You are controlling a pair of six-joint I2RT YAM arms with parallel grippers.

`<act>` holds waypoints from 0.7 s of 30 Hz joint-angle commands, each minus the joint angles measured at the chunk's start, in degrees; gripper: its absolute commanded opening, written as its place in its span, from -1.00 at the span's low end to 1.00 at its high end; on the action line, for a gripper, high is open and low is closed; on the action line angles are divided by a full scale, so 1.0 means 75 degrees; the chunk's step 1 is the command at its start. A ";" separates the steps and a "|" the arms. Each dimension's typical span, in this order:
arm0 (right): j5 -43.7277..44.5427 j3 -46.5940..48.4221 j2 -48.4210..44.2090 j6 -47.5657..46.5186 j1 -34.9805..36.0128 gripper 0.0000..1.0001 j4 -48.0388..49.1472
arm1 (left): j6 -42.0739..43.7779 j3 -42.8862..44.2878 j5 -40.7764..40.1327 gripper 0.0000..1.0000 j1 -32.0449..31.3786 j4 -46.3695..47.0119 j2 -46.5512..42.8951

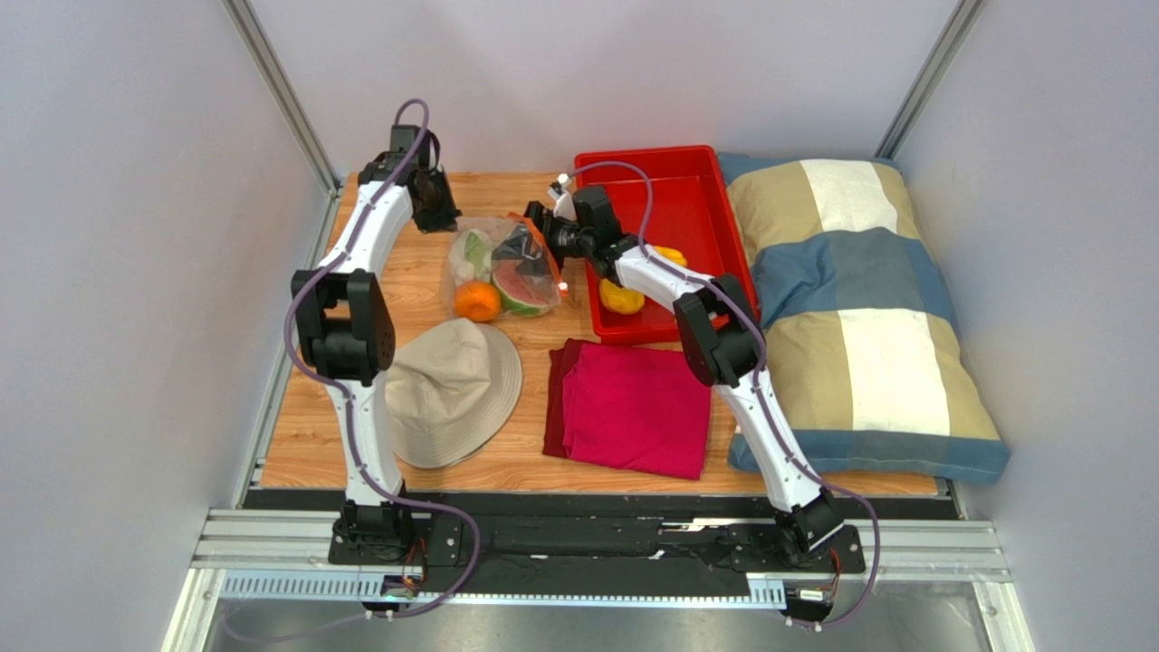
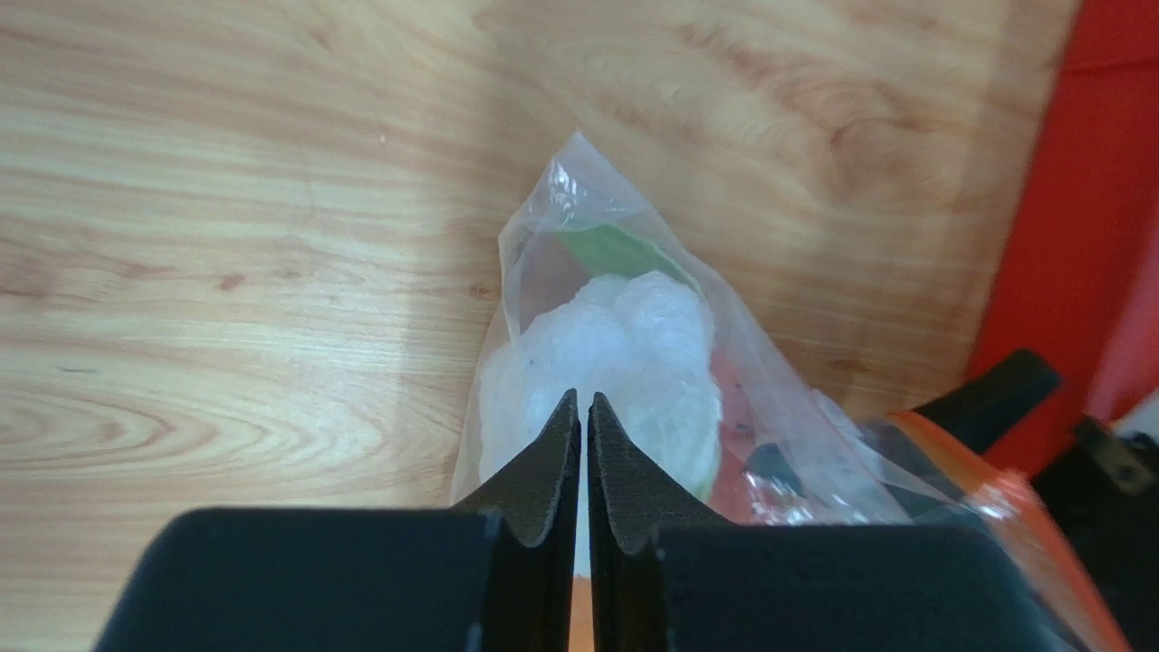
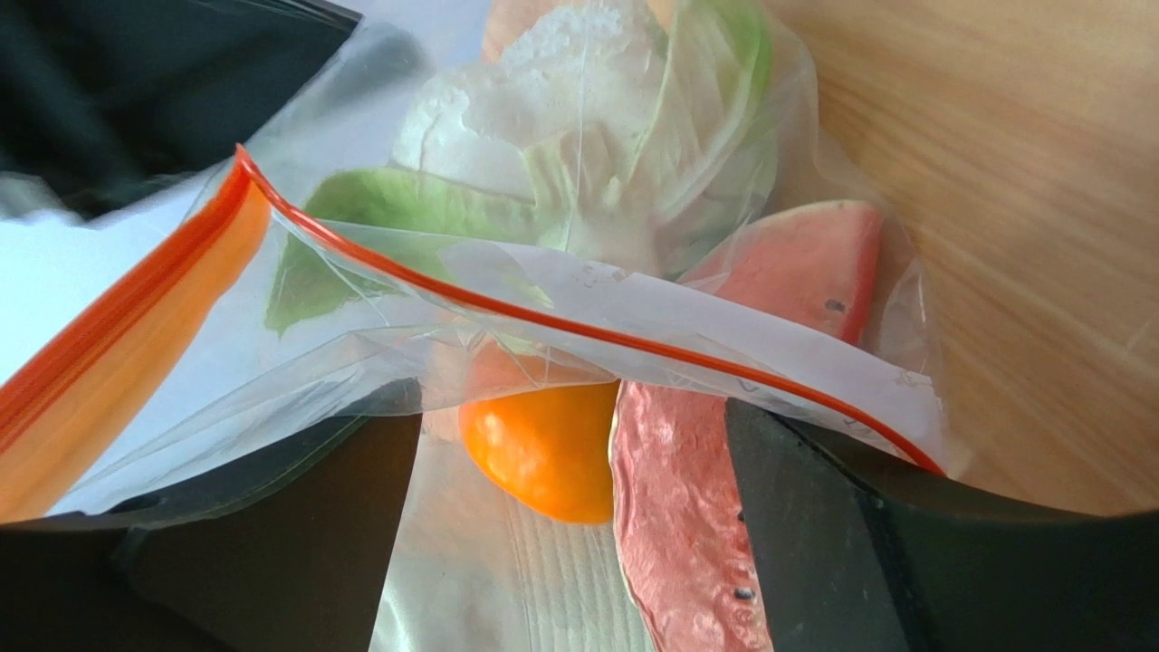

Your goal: Open the zip-top bag and remove the fake food

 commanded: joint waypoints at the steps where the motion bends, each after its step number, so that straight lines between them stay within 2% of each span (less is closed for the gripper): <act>1: 0.0158 0.0797 0.0325 0.0108 -0.0020 0.74 0.0239 | -0.0270 0.0286 0.0607 -0.87 -0.0004 -0.0175 0.0616; 7: 0.0299 0.1255 0.0653 0.0179 0.0062 0.74 0.0122 | -0.0655 0.0335 0.2388 -0.93 -0.0016 -0.0305 0.0899; 11: 0.0544 0.1467 0.0783 0.0038 0.0144 0.75 -0.0241 | -0.0903 -0.0099 0.2860 -0.95 -0.0109 0.0186 0.0583; 13: 0.0673 0.1443 0.0806 0.0061 0.0167 0.84 -0.0265 | -0.0856 -0.0159 0.3023 -0.95 -0.0273 0.0270 0.0501; 21: 0.0720 0.1748 0.1122 0.0284 0.0273 0.93 0.0238 | -0.1231 -0.0709 0.3423 -0.98 -0.0602 0.0610 0.0477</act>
